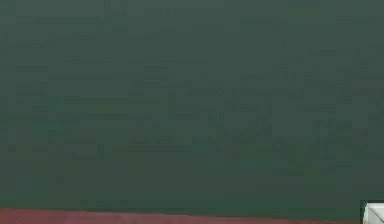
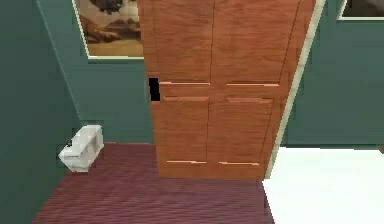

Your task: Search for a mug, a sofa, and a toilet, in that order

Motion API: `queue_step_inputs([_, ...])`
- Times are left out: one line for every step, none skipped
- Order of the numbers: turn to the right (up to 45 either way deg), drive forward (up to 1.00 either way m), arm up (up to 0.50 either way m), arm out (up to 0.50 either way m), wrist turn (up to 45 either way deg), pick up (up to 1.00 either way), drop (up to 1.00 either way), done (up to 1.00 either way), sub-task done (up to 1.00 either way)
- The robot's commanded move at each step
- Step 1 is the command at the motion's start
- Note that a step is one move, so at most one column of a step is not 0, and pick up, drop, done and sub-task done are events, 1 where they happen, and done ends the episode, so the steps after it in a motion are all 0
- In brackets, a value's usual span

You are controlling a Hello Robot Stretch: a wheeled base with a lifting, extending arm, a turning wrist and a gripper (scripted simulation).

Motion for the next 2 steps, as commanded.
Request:
queue_step_inputs([0.0, 0.65, 0.00, 0.00, 0.0, 0.00, 0.00, 0.00, 0.00])
queue_step_inputs([-45.0, 0.00, 0.00, 0.00, 0.0, 0.00, 0.00, 0.00, 0.00])
